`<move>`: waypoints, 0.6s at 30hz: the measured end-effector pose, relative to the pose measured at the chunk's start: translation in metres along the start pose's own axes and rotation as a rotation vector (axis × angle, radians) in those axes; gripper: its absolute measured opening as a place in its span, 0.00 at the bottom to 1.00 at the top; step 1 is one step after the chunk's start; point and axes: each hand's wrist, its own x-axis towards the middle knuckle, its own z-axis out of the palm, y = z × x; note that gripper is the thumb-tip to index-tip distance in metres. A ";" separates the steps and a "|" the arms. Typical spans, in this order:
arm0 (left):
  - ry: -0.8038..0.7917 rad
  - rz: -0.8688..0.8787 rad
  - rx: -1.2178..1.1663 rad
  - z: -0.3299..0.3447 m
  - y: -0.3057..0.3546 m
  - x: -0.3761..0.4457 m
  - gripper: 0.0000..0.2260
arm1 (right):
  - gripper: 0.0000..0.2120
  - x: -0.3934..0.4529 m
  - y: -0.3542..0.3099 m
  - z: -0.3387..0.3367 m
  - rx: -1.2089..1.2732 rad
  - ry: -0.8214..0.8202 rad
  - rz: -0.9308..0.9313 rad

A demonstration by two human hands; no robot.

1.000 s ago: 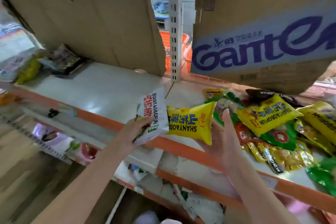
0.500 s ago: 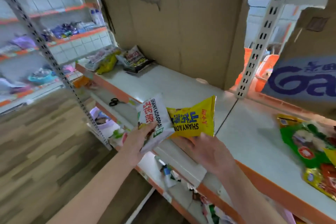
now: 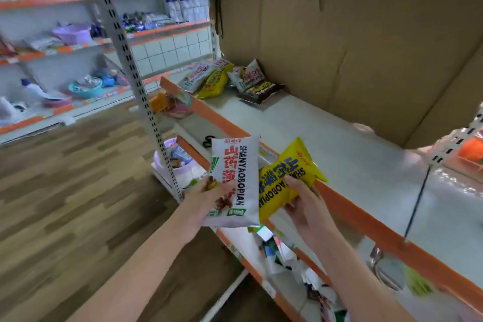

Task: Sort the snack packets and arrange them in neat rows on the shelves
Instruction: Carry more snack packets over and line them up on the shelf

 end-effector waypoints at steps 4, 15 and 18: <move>0.036 -0.015 -0.022 -0.050 0.005 -0.009 0.17 | 0.24 0.019 0.028 0.052 -0.027 -0.040 0.169; 0.279 0.040 -0.061 -0.106 0.020 0.014 0.14 | 0.26 0.083 0.063 0.120 -0.382 -0.415 0.272; 0.307 0.041 0.057 -0.106 0.040 0.036 0.09 | 0.25 0.115 0.055 0.125 -0.399 -0.373 0.259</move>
